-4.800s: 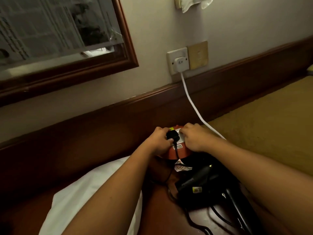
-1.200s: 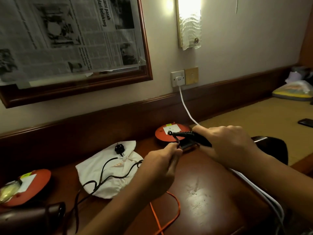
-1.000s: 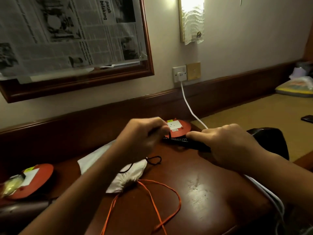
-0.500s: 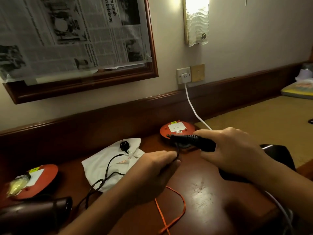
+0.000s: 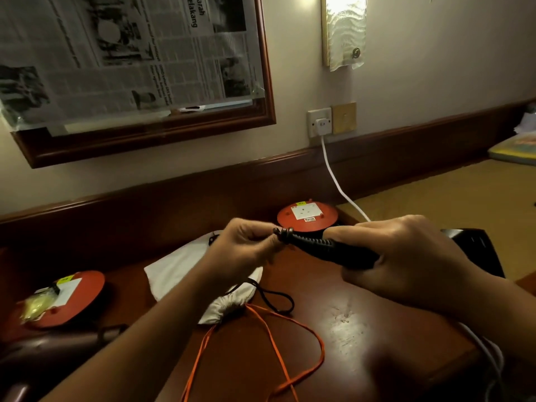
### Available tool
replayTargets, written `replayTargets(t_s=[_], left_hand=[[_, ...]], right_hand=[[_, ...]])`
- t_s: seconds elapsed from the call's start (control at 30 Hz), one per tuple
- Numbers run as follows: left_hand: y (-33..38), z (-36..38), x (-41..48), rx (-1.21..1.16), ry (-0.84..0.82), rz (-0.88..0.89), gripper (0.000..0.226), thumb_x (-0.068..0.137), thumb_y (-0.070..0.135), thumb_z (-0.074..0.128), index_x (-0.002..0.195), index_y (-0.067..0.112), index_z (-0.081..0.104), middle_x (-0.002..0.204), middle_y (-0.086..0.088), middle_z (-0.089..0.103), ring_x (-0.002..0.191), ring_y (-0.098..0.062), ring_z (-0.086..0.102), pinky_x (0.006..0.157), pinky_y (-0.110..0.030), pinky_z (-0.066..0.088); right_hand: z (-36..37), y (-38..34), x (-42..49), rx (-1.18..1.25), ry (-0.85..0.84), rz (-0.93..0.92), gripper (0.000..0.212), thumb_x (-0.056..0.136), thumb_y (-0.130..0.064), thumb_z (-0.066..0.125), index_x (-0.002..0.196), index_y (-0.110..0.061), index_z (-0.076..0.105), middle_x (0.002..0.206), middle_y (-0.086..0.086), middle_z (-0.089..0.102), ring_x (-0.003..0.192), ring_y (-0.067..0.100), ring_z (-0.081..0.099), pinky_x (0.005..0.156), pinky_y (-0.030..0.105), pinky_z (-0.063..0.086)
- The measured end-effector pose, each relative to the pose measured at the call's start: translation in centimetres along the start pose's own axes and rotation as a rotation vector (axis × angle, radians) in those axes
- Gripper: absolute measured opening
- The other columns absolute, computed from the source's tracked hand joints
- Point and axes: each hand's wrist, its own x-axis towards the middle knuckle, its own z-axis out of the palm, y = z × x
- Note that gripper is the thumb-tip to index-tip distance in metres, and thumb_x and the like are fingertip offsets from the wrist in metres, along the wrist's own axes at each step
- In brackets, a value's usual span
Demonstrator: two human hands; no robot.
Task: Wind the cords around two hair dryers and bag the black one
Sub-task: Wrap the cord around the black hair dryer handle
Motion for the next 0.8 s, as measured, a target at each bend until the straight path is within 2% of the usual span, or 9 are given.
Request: replayTargets(t_s=[0.1,0.17,0.2,0.3,0.4,0.5,0.67,0.73,0.8], left_hand=[[-0.9,1.7,-1.4,0.193,0.005,-0.022,0.024,0.099,0.037,0.055,0.112,0.034,0.075,0.065,0.004,0.053,0.057,-0.006,0.050,0.057,-0.020,0.040],[-0.8,2.5,-2.5,0.421,-0.003,0.028,0.034,0.103,0.033,0.052,0.136,0.029,0.062,0.076,0.009,0.063,0.071,0.002,0.061,0.067,-0.008,0.041],[-0.4,2.8,-3.0,0.525,-0.005,0.068,0.034,0.105,0.031,0.051,0.137,0.026,0.060,0.077,0.015,0.062,0.075,0.007,0.061,0.067,-0.006,0.039],[1.5,2.8,-3.3,0.762,-0.025,0.242,0.028,0.105,0.041,0.044,0.110,0.023,0.065,0.076,0.013,0.060,0.070,-0.006,0.058,0.062,-0.032,0.048],[2.8,0.9,-1.4,0.854,0.016,0.368,0.031,0.101,0.041,0.050,0.097,0.017,0.070,0.080,0.007,0.066,0.069,-0.009,0.061,0.062,-0.033,0.051],[3.9,-1.3,0.9,0.768,-0.006,0.315,0.010,0.094,0.027,0.069,0.094,0.018,0.074,0.077,0.011,0.067,0.066,-0.002,0.062,0.060,-0.019,0.049],[1.9,-2.3,2.4,0.199,-0.069,0.068,0.009,0.092,0.014,0.068,0.092,0.009,0.076,0.078,0.004,0.074,0.076,-0.007,0.068,0.069,-0.022,0.052],[0.3,-0.9,1.9,0.021,-0.043,0.003,0.025,0.091,0.023,0.066,0.095,0.001,0.077,0.072,0.006,0.071,0.069,-0.004,0.062,0.066,-0.018,0.048],[-0.7,1.0,0.9,-0.012,-0.057,-0.045,0.041,0.092,0.045,0.061,0.090,0.007,0.077,0.066,0.005,0.063,0.062,-0.005,0.055,0.062,-0.016,0.044]], right_hand=[[0.2,0.3,0.0,-0.014,0.047,0.165,0.037,0.075,-0.044,0.056,0.110,-0.039,0.065,0.071,-0.014,0.066,0.059,0.010,0.061,0.048,0.031,0.046],[0.3,0.7,0.1,-0.019,0.043,0.287,0.041,0.075,-0.051,0.052,0.112,-0.041,0.064,0.067,-0.014,0.063,0.056,0.010,0.057,0.048,0.031,0.045],[0.4,0.9,0.2,-0.048,0.009,0.315,0.041,0.075,-0.053,0.051,0.113,-0.042,0.063,0.066,-0.015,0.062,0.057,0.010,0.056,0.048,0.030,0.044],[0.9,1.0,0.3,-0.194,-0.087,0.305,0.037,0.078,-0.050,0.061,0.115,-0.045,0.061,0.073,-0.014,0.066,0.064,0.013,0.060,0.049,0.024,0.029],[1.1,0.4,0.6,-0.260,-0.204,0.204,0.040,0.079,-0.050,0.065,0.118,-0.044,0.056,0.083,-0.014,0.069,0.069,0.012,0.063,0.050,0.024,0.026],[1.0,-0.1,0.6,-0.261,-0.215,0.044,0.047,0.073,-0.045,0.072,0.117,-0.036,0.060,0.073,-0.012,0.067,0.053,0.010,0.060,0.045,0.018,0.021],[-0.2,-0.4,-0.2,-0.048,-0.062,0.011,0.037,0.077,-0.038,0.058,0.113,-0.032,0.065,0.070,-0.013,0.064,0.050,0.010,0.056,0.041,0.028,0.042],[-0.4,-0.4,-0.6,0.000,0.015,0.045,0.036,0.076,-0.036,0.060,0.112,-0.033,0.064,0.074,-0.013,0.068,0.056,0.011,0.061,0.043,0.030,0.045],[-0.4,-0.4,-0.7,0.004,0.039,0.087,0.038,0.075,-0.037,0.060,0.112,-0.034,0.064,0.077,-0.012,0.070,0.060,0.012,0.064,0.044,0.031,0.047]])
